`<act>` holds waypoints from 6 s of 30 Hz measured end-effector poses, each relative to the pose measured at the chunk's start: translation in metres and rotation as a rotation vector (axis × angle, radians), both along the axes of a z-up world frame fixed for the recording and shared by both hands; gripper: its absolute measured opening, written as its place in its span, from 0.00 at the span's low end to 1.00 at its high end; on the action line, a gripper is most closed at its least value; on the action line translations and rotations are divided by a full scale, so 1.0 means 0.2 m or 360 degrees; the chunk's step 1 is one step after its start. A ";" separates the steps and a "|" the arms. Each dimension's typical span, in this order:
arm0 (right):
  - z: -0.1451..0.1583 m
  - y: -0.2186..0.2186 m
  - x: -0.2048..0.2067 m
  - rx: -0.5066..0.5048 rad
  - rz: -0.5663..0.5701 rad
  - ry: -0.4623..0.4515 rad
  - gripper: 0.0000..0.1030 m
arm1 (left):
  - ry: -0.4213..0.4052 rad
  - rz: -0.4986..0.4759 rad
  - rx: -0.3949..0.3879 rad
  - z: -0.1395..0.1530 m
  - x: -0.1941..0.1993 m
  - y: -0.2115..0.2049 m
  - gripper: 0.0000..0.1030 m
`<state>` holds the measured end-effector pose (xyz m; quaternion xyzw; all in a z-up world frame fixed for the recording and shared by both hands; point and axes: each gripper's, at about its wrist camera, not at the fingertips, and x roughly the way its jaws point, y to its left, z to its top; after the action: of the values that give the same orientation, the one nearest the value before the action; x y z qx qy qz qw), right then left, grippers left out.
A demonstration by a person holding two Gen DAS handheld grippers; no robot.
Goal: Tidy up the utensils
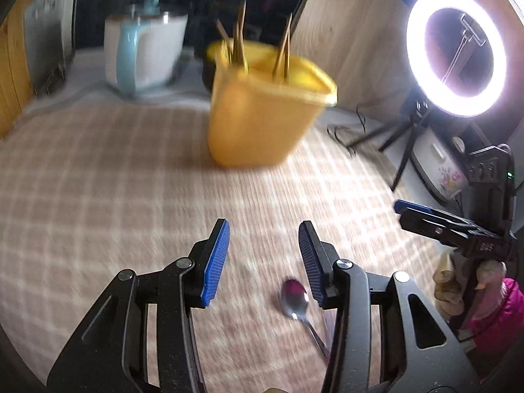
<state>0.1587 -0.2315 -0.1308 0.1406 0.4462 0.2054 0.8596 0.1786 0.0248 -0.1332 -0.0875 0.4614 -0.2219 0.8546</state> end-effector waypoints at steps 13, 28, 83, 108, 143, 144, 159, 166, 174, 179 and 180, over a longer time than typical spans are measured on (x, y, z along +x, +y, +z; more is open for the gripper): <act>-0.28 0.04 0.05 0.0097 0.0101 0.0269 0.60 | 0.0216 -0.0116 -0.0040 -0.24 -0.13 -0.13 0.43; -0.33 0.14 0.08 0.0036 0.0165 0.0294 0.53 | 0.0244 -0.0176 0.0035 -0.32 -0.12 -0.21 0.43; -0.38 0.37 0.12 -0.0135 0.0310 0.0284 0.01 | 0.0094 -0.0255 0.0199 -0.36 -0.12 -0.35 0.02; -0.14 0.14 -0.02 -0.0161 0.0117 0.0093 0.01 | 0.0236 -0.0267 0.0252 -0.35 -0.07 -0.25 0.36; 0.10 0.05 -0.12 -0.0213 -0.0017 -0.0124 0.01 | -0.0092 -0.0167 0.0159 0.00 -0.07 -0.27 0.02; 0.12 0.05 -0.13 -0.0213 -0.0020 -0.0146 0.01 | -0.0107 -0.0145 0.0132 0.03 -0.07 -0.25 0.02; 0.37 0.12 -0.15 -0.0243 -0.0026 -0.0362 0.01 | -0.0445 0.0081 0.0051 0.37 -0.04 -0.13 0.02; 0.46 0.14 -0.11 -0.0237 -0.0037 -0.0414 0.01 | -0.0605 0.0099 0.0071 0.51 0.02 -0.13 0.02; 0.54 0.15 -0.01 -0.0247 -0.0058 -0.0476 0.01 | -0.0695 0.0103 0.0069 0.60 0.11 -0.15 0.02; 0.59 0.17 0.07 -0.0264 -0.0090 -0.0527 0.01 | -0.0728 0.0129 0.0051 0.64 0.22 -0.13 0.02; 0.61 0.17 0.09 -0.0269 -0.0096 -0.0539 0.01 | -0.0726 0.0140 0.0033 0.65 0.25 -0.12 0.02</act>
<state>0.1768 -0.1973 -0.0098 0.0448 0.3063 0.1620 0.9370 0.2289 0.0010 -0.0031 -0.0461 0.2541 -0.1937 0.9464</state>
